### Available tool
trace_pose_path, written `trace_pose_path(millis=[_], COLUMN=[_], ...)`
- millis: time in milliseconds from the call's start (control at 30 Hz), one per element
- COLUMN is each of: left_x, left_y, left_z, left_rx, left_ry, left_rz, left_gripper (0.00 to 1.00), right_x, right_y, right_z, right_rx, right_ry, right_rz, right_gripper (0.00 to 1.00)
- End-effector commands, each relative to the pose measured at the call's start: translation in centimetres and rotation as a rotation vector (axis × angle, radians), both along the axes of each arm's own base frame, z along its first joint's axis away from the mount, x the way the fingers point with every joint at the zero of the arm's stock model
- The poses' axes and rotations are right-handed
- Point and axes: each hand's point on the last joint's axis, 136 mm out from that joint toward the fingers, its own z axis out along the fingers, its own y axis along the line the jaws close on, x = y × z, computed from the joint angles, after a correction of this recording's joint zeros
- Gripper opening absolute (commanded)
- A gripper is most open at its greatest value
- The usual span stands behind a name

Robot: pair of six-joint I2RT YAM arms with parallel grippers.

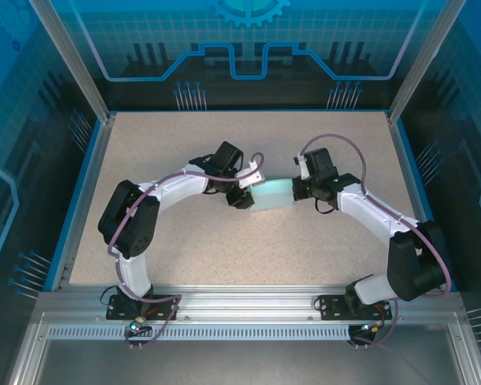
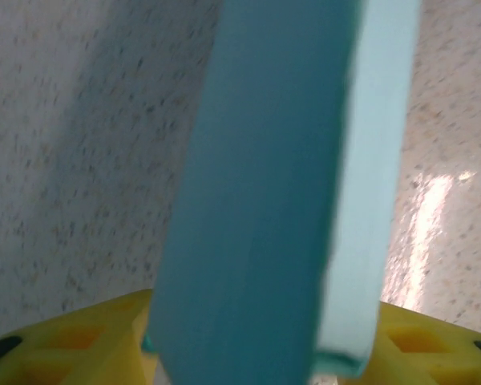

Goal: Fold the paper box

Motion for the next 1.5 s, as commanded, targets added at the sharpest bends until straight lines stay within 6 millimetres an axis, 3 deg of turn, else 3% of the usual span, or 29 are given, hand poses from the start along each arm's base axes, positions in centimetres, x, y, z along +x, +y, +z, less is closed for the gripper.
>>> trace_pose_path(millis=[0,267,500,800,1033,1467], left_x=[-0.3,-1.4,-3.4,-2.5,-2.3,-1.6], left_y=[1.0,0.5,0.6,0.6,-0.4,-0.2], left_z=[0.9,4.0,6.7,8.0,7.2,6.5], left_rx=[0.001,-0.130,-0.246,-0.240,-0.204,-0.155], left_ry=[-0.006,-0.028,0.064,0.092,0.125,0.123], left_rz=[0.045,0.070,0.192,0.298,0.275,0.295], left_gripper=[0.61,0.71,0.71,0.47,0.29,0.12], right_x=[-2.7,-2.9,-2.8,-2.7,-2.7,-2.8], right_y=[-1.0,-0.7,-0.3,-0.1,-0.1,-0.1], right_z=[-2.2,-1.9,-1.6,-1.3,-1.6,-1.7], right_rx=[-0.065,-0.068,-0.070,-0.067,-0.070,-0.071], right_ry=[0.133,0.127,0.122,0.115,0.119,0.124], right_rz=[-0.022,-0.017,-0.013,-0.005,-0.002,0.000], right_gripper=[0.00,0.00,0.00,0.00,0.00,0.00])
